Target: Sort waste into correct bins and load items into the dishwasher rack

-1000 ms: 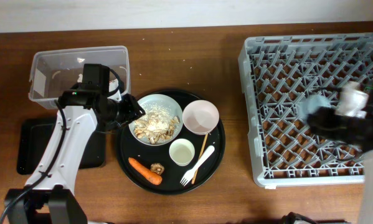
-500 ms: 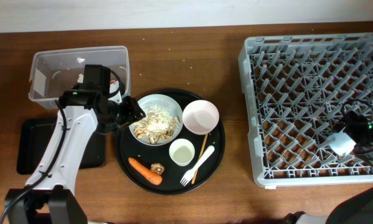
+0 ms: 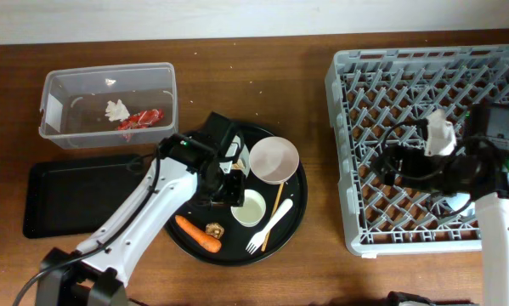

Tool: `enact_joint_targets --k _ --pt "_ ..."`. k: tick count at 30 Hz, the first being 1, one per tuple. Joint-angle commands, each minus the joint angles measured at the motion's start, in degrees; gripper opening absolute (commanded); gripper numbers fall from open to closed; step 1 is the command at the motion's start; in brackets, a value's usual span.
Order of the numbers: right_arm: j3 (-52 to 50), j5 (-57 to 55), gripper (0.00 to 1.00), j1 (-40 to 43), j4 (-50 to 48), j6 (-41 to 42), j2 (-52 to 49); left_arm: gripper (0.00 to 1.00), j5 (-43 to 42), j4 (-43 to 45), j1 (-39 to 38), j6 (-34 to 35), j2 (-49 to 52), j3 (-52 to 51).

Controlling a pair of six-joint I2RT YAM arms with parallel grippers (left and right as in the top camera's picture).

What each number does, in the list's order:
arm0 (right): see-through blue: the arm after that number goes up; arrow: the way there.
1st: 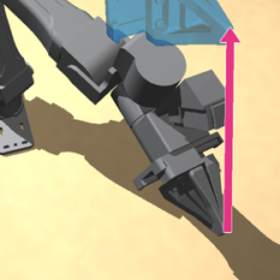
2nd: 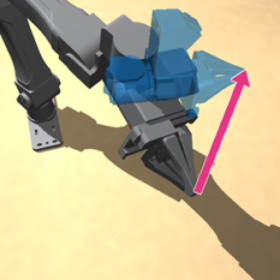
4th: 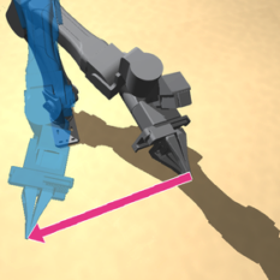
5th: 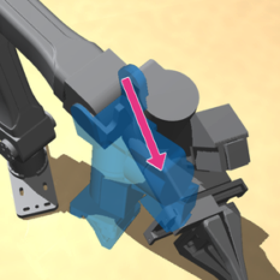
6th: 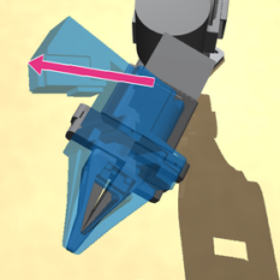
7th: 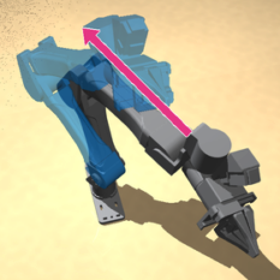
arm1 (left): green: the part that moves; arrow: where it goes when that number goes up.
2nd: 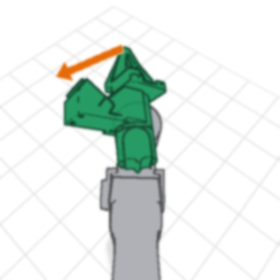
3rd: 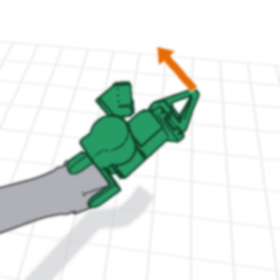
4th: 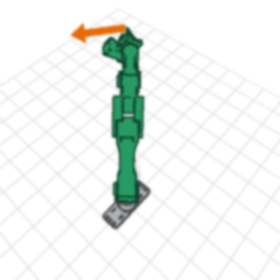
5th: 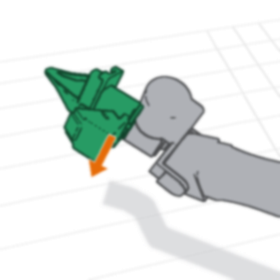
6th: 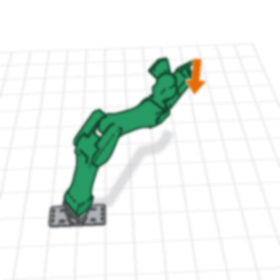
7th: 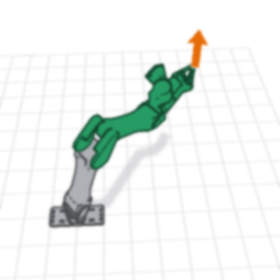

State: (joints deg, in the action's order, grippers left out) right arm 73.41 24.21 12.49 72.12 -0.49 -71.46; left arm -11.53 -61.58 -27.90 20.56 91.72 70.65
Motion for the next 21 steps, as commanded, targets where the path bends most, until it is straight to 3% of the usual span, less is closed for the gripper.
enact_joint_targets --k 1,3,6,7,10,13,16,18,21 --pt "0.74 -0.87 1.0 -1.66 0.2 -0.79 -0.15 0.56 2.14 0.28 -0.98 -0.68 4.17 -1.31" --pt "0.74 -0.87 1.0 -1.66 0.35 -0.79 -0.15 0.49 2.16 0.98 -0.98 -0.68 6.49 -1.31" --pt "0.74 -0.9 1.0 -1.66 0.63 -0.81 -0.15 0.08 1.7 3.45 -0.98 -0.68 7.89 -1.27" --pt "0.74 -0.9 0.99 -1.66 0.63 -0.81 -0.15 0.0 1.22 3.67 -0.9 -0.7 7.89 -0.96" --pt "0.74 -0.9 0.99 -1.66 0.81 -0.81 -0.15 0.0 -3.02 2.82 0.59 -1.9 7.19 3.02" --pt "0.74 -0.9 0.99 -1.66 1.09 -2.75 -0.15 0.0 -10.78 -3.63 6.67 -5.81 3.8 12.09" --pt "0.74 -0.37 0.99 -1.66 0.09 -2.8 -0.5 0.0 -24.15 -1.86 13.77 -8.7 1.9 17.22" --pt "0.74 7.3 0.99 -1.66 -0.15 -8.22 -1.53 0.0 -38.45 2.19 14.62 -13.66 2.82 17.2" --pt "0.74 31.17 0.99 -1.66 -0.11 -24.28 -5.11 0.0 -53.96 2.45 14.43 -19.37 6.27 17.18"
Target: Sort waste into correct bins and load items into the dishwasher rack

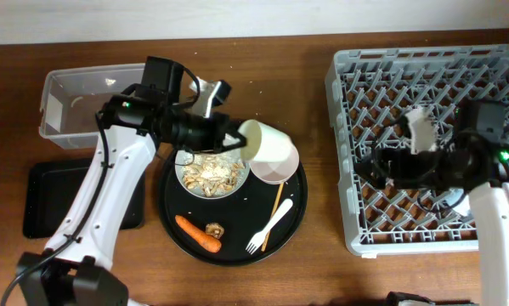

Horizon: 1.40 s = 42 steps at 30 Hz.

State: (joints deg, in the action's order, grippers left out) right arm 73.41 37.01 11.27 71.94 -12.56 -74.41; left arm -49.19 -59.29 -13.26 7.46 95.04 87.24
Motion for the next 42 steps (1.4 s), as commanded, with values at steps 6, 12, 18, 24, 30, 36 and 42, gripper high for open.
enact_joint_targets --k 6,12,18,24,30,36,42 --pt "0.74 32.87 0.98 -6.27 -0.61 -20.68 -7.85 0.0 -19.3 0.79 -0.72 -6.25 6.1 0.59" --pt "0.74 34.62 0.99 -16.31 -8.72 -20.63 -9.86 0.0 -24.61 0.72 -2.29 -6.21 6.1 0.59" --pt "0.76 40.81 0.87 -17.62 -14.23 -20.65 -9.86 0.0 -24.59 0.72 -3.58 -6.21 6.1 0.59" --pt "0.76 40.76 0.57 -17.62 -14.16 -20.63 -9.86 0.01 -24.15 0.79 -3.58 -6.25 6.1 0.59" --pt "1.05 20.13 0.49 -14.93 -13.57 -8.94 -9.62 0.39 17.0 -5.35 -1.79 -3.74 6.1 0.59" --pt "12.81 -13.03 0.46 1.51 1.7 4.02 -9.44 0.39 29.77 -7.72 1.92 -1.25 6.1 0.59" --pt "13.0 -34.86 0.46 14.45 2.49 14.38 -12.26 0.4 29.73 -7.63 1.9 -1.25 6.1 0.59"
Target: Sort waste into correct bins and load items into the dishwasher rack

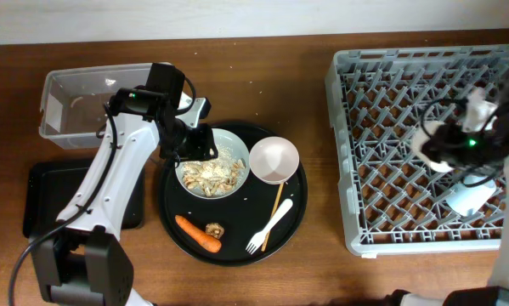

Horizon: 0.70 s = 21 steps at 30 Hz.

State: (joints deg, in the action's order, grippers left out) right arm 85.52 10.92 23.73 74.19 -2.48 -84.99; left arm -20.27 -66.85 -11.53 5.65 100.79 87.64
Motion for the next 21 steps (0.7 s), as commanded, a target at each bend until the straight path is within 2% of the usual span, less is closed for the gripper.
enact_joint_targets --k 1,8,9,10,13,16,17,20,21 --pt "0.9 -9.77 0.46 2.75 0.2 4.79 -2.6 0.4 0.79 -0.07 0.17 0.57 0.35 0.2" --pt "0.9 -10.16 0.46 3.39 -0.02 4.94 -13.84 0.4 0.81 -0.31 0.07 0.55 0.35 0.2" --pt "0.9 -10.12 0.54 3.39 0.09 4.94 -14.82 0.4 0.81 -0.31 -0.04 0.55 0.35 0.2" --pt "0.9 -9.77 0.99 3.39 0.26 4.94 -14.95 0.4 0.81 -0.31 -0.04 0.55 0.35 0.2" --pt "1.22 -7.5 0.99 3.39 1.55 5.07 -14.1 0.41 0.81 -0.35 -0.09 0.55 0.35 0.2" --pt "4.9 -4.81 0.99 3.28 3.74 5.97 -8.33 0.42 0.79 -0.31 -0.09 0.55 0.35 0.2" --pt "5.46 1.16 0.99 3.17 4.11 5.38 -4.07 0.43 0.79 -0.31 -0.09 0.55 0.35 0.2" --pt "5.44 22.29 0.99 0.48 5.46 -6.45 2.25 0.47 0.31 1.05 -0.96 0.55 0.35 0.2" --pt "5.44 23.1 0.99 -2.45 6.32 -6.75 2.69 0.51 0.39 2.36 -2.51 0.55 0.35 0.2"
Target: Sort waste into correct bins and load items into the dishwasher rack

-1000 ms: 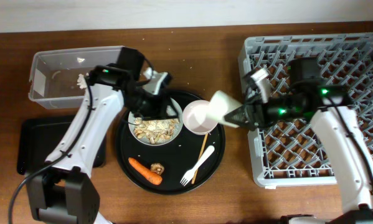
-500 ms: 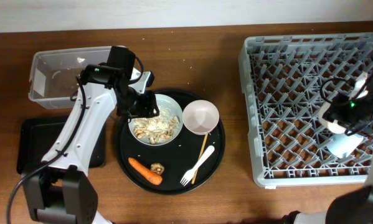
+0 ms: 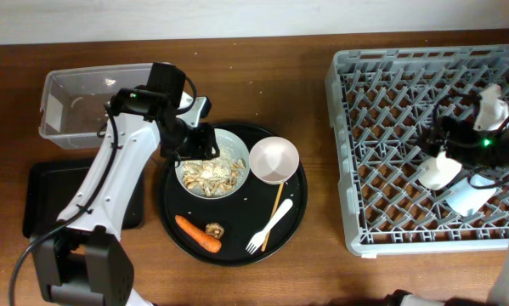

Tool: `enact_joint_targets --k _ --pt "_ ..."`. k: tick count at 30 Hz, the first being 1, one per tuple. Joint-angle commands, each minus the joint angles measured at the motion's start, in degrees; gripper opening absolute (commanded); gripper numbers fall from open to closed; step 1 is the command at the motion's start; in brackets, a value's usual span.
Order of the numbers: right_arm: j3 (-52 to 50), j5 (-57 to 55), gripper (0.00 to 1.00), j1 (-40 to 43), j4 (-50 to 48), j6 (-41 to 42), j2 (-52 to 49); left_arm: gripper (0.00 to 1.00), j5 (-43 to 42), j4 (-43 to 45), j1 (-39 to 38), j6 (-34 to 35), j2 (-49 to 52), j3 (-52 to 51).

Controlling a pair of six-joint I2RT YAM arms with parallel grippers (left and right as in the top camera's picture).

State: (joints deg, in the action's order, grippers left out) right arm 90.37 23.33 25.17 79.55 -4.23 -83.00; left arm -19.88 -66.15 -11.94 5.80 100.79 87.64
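Note:
A pale bowl of food scraps (image 3: 212,170) sits at the upper left of the round black tray (image 3: 296,223). My left gripper (image 3: 192,141) is at the bowl's left rim and seems shut on it. Also on the tray are a pink bowl (image 3: 274,159), a chopstick (image 3: 276,205), a white fork (image 3: 269,227), a carrot (image 3: 197,235) and a brown scrap (image 3: 213,229). Over the grey dishwasher rack (image 3: 381,102), my right gripper (image 3: 445,161) holds a white cup (image 3: 438,172). Another white item (image 3: 471,198) lies in the rack beside it.
A clear plastic bin (image 3: 84,98) stands at the back left, partly hidden by my left arm. A black rectangular tray (image 3: 50,200) lies in front of the bin. Brown table shows between the round tray and the rack.
My right gripper has moved the white cup a little toward the front of the rack, close to the other white item. The left gripper stays at the food bowl's rim.
My left gripper was low over the round tray beside a small cup. Then it held a cup tilted near the clear bin, the food bowl uncovered. Later it was at the bowl's rim, where it stays. The right gripper kept a white object over the rack, shifting rightward.

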Motion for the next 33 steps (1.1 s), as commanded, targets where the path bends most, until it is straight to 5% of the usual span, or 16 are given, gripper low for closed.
enact_joint_targets --k 1,4,9,11,12,15,23,27,33 --pt "0.44 10.56 0.99 -5.99 1.27 -5.03 0.55 0.51 0.02 2.47 -3.04 0.42 0.35 0.2" --pt "-1.51 9.81 1.0 -18.4 -0.24 -4.96 -1.16 0.51 0.87 4.07 -5.33 1.05 0.48 0.2" --pt "-1.55 -5.49 0.85 -37.13 -8.7 4.31 -8.59 0.51 12.94 -0.63 -4.79 5.51 0.5 0.2" --pt "-1.55 -13.14 0.73 -41.83 -11.76 10.01 -13.42 0.51 13.75 -1.36 -3.98 5.51 0.5 0.2" --pt "-1.55 -15.34 0.58 -43.56 -13.07 11.96 -16.55 0.51 13.75 -1.64 -3.08 5.51 0.5 0.2" --pt "-1.55 -16.98 0.45 -44.89 -15.21 15.76 -25.05 0.51 13.73 -2.08 -0.83 5.49 0.5 0.2" --pt "-1.55 -14.78 0.42 -45.09 -19.61 15.74 -33.77 0.51 13.7 -1.84 -0.63 5.51 0.5 0.2" --pt "-1.55 -14.75 0.11 -45.09 -19.85 18.27 -33.9 0.51 13.7 -1.86 -0.63 5.51 0.5 0.2" --pt "-1.73 -13.16 0.04 -45.09 -19.15 18.25 -34.49 0.51 13.7 -1.92 -0.63 5.51 0.5 0.2"
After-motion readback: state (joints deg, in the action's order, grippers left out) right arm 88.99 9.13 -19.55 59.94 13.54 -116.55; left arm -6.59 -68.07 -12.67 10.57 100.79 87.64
